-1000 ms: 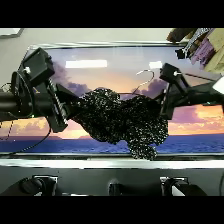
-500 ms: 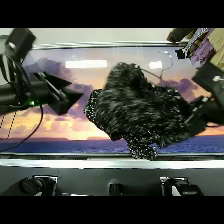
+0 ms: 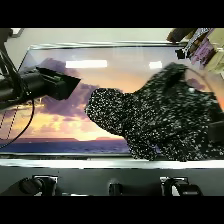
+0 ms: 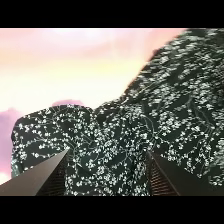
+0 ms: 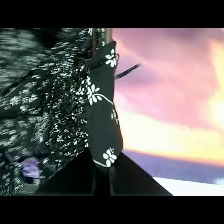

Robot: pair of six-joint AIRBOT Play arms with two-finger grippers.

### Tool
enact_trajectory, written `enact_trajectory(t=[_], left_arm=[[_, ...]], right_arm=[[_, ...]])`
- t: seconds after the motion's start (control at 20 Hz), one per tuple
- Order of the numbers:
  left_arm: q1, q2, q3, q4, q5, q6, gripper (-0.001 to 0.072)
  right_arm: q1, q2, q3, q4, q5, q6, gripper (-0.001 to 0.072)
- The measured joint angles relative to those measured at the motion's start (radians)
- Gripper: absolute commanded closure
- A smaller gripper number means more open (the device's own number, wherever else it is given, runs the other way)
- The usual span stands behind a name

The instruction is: Fold the clothes and pants, and hang the long-sleeved shirts on hangers.

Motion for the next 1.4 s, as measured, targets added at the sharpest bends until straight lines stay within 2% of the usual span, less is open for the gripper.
enact_trajectory(t=[0.25,0.45,0.8,1.15,1.3,1.4], left_arm=[[0.000,0.000,0.000,0.005,0.005,-0.020,0.0160],[0.000,0.000,0.000,0.006,0.006,-0.026,0.0160],[0.000,-0.003,0.000,0.006,0.006,-0.027,0.0160],[0.000,-0.031,0.000,0.006,0.006,-0.028,0.0160],[0.000,-0.042,0.000,0.006,0.006,-0.028,0.0160],[0.000,-0.045,0.000,0.006,0.006,-0.028,0.0160]], right_arm=[[0.000,-0.030,0.094,-0.237,0.002,0.352,0.0690],[0.000,-0.171,0.273,-0.448,0.011,0.529,0.0690],[0.000,-0.487,0.702,-0.769,-0.013,0.642,0.0691],[-0.005,-0.585,0.803,-0.981,-0.136,0.740,0.0692],[-0.089,-0.599,0.810,-0.985,-0.167,0.765,0.0692],[-0.202,-0.601,0.812,-0.931,-0.180,0.777,0.0692]])
